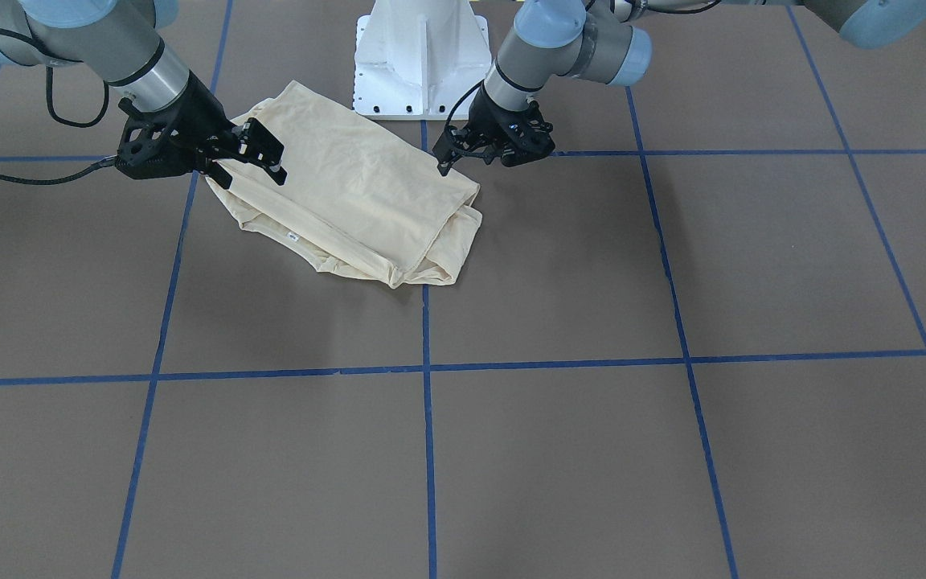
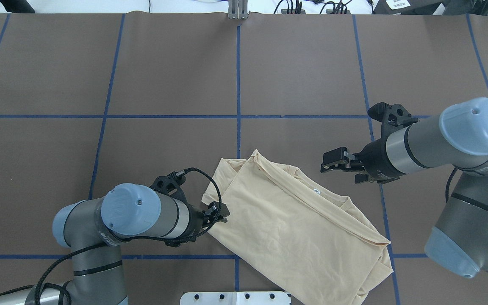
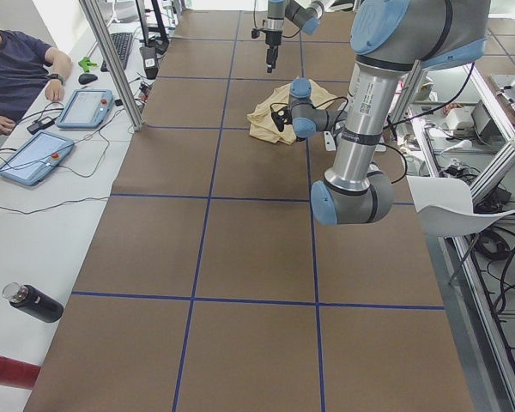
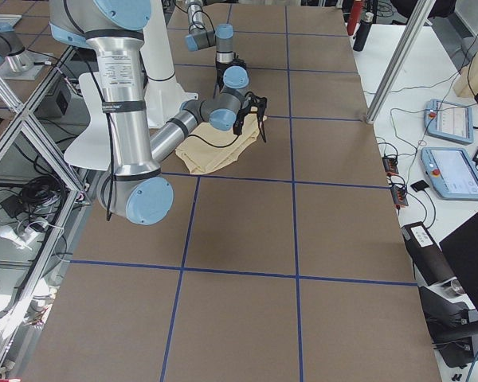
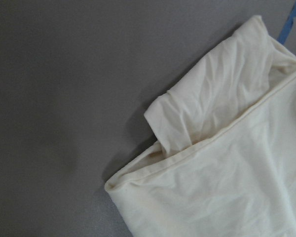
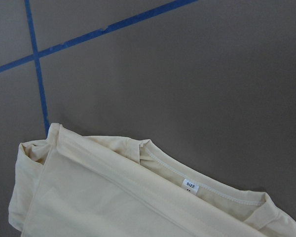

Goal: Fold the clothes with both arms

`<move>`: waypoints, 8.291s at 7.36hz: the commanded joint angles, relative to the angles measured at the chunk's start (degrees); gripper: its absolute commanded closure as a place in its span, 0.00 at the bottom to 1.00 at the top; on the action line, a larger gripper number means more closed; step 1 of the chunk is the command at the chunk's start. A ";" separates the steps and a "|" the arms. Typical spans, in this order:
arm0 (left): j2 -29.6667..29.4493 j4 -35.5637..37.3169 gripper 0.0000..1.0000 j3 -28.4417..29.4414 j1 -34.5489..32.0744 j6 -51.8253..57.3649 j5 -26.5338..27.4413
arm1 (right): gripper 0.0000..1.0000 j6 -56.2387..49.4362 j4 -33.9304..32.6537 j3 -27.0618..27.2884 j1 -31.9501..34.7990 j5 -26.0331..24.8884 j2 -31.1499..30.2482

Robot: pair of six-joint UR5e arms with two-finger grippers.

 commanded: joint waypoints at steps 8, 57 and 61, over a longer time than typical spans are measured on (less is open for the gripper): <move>-0.60 0.33 0.34 2.37 -0.09 0.41 -0.07 | 0.00 -0.01 0.00 -0.13 0.19 0.12 0.04; 1.77 -0.19 0.00 4.57 -24.88 25.37 -3.67 | 0.00 -24.17 -36.11 -12.52 -16.52 -18.27 20.34; 1.77 -0.19 0.00 4.30 -24.87 25.46 -3.76 | 0.00 -25.58 -35.95 -7.52 -13.87 -17.37 16.73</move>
